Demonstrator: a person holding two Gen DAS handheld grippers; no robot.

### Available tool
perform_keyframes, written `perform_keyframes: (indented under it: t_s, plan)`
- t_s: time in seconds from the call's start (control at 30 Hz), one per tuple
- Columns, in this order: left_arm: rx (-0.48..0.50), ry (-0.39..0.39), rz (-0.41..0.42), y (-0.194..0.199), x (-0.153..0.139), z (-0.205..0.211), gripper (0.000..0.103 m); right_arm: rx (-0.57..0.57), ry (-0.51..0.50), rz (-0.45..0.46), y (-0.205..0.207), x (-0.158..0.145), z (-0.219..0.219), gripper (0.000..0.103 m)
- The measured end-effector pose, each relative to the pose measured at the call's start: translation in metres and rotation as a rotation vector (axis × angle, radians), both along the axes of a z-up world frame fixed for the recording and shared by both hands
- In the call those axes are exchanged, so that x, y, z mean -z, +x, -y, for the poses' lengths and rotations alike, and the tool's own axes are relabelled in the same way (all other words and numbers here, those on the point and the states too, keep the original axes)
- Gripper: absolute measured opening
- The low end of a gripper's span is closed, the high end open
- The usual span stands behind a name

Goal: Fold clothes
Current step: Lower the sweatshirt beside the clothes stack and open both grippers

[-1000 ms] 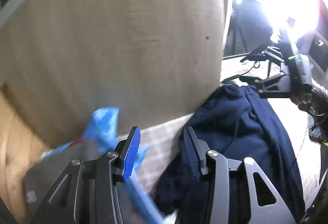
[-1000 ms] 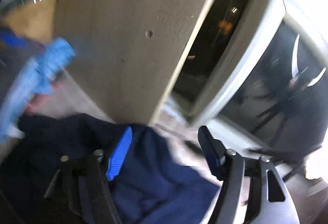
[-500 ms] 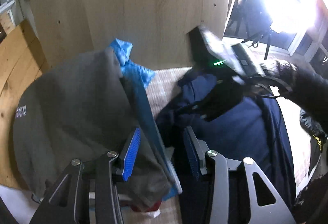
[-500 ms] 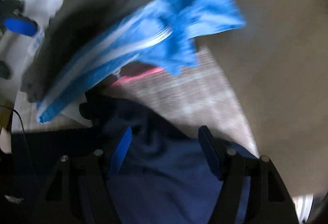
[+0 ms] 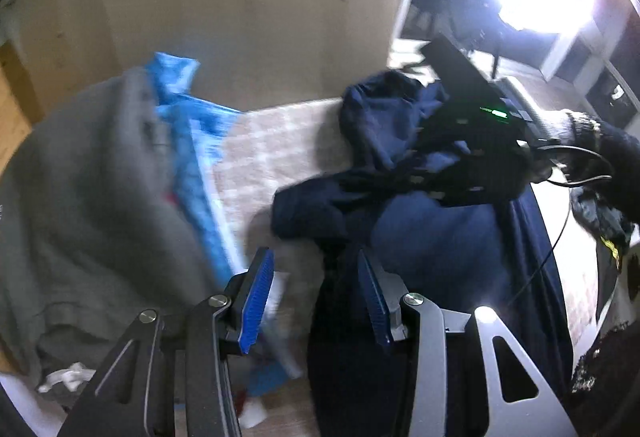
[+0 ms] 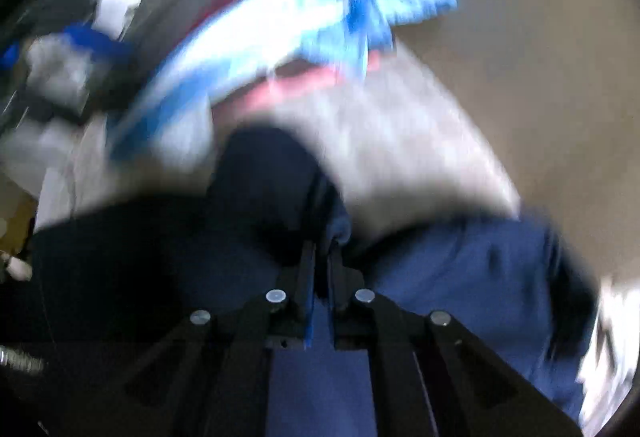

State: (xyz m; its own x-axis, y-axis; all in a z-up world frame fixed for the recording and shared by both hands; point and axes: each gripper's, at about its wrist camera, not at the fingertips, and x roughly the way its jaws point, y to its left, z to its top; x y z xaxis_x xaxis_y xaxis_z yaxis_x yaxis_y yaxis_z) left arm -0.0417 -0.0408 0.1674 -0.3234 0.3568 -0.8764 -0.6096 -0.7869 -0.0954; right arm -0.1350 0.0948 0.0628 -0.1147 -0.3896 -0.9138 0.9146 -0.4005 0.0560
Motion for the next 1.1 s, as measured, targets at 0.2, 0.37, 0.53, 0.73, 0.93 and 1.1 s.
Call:
perform_keyframes:
  t_s: [0.2,0.37,0.53,0.73,0.93,1.1]
  plan:
    - [-0.025,-0.055,0.059,-0.015,0.046,-0.032,0.042,0.194,-0.069,0.07,-0.015,-0.018,-0.063,0.035]
    - [-0.219,0.005,0.122,-0.043,0.078,-0.031,0.044,0.268,-0.159,0.074,-0.067,-0.026,-0.043,0.035]
    - [-0.316,0.068,0.165,-0.06,0.09,-0.026,0.046,0.234,-0.107,0.062,-0.106,-0.004,-0.008,0.036]
    - [-0.253,0.124,0.148,-0.053,0.096,-0.035,0.01,0.157,0.082,0.012,-0.089,0.022,-0.015,0.034]
    - [-0.059,0.209,0.019,-0.004,0.06,-0.051,0.011,0.264,-0.029,0.095,-0.086,-0.015,-0.05,0.036]
    - [-0.049,0.188,-0.008,0.011,0.069,-0.055,0.011,0.232,-0.131,0.264,-0.084,-0.02,-0.017,0.046]
